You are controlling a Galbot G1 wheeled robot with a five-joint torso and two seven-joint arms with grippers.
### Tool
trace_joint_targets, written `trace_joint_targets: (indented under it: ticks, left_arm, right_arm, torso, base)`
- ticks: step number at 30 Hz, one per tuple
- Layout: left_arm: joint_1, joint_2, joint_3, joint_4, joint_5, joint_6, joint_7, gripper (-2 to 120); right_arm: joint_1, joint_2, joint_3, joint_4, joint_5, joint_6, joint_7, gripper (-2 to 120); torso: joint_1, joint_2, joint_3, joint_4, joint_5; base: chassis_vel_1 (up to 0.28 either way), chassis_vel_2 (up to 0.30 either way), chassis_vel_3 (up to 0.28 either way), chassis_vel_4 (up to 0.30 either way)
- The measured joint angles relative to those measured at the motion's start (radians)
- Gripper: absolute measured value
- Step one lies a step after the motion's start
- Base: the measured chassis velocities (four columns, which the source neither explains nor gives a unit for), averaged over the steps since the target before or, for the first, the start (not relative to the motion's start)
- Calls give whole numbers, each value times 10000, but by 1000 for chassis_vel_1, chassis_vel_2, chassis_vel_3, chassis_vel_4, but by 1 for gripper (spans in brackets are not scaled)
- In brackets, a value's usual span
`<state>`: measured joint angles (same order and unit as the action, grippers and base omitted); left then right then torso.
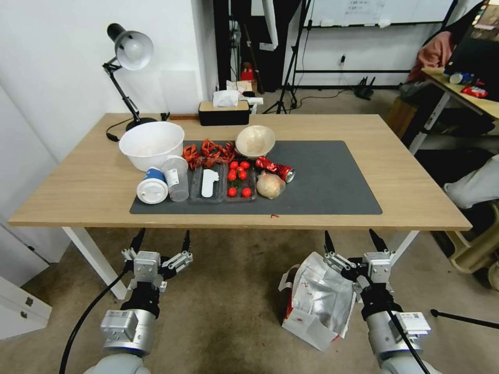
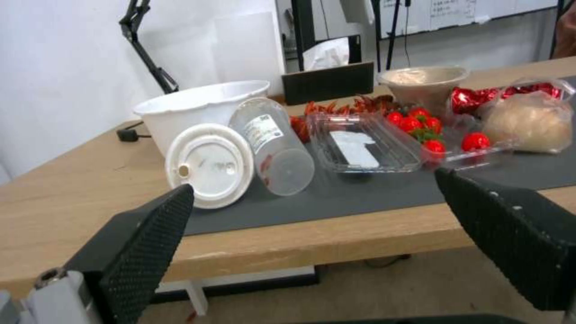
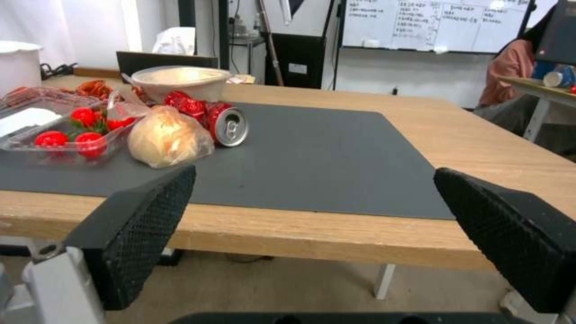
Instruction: Pick up the food delivery bag from the floor and place it on the table.
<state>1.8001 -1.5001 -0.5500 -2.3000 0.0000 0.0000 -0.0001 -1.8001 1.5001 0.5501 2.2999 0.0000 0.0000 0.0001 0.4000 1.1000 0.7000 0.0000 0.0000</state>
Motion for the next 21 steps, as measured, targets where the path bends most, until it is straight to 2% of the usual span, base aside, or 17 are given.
trace_joint_targets:
  ticks: [17,20,21]
  left_arm:
    - [-5,7,1,-3,-58,59,-18,100]
    - [-111,113,10,-315,-815,883,-400,100]
    - [-111,113,10,-315,-815,883,-400,100]
  right_arm:
    - [-25,6,0,21,27,-80,-8,100]
    - [-392,165,6,554,382,-1021,-265,100]
    - [-392,165,6,554,382,-1021,-265,100]
  torso:
    - [1,0,0,0,0]
    - [0,0,0,-1,0]
    - [0,0,0,-1,0]
  base:
    - [0,0,0,0]
    - [0,0,0,0]
    - [0,0,0,0]
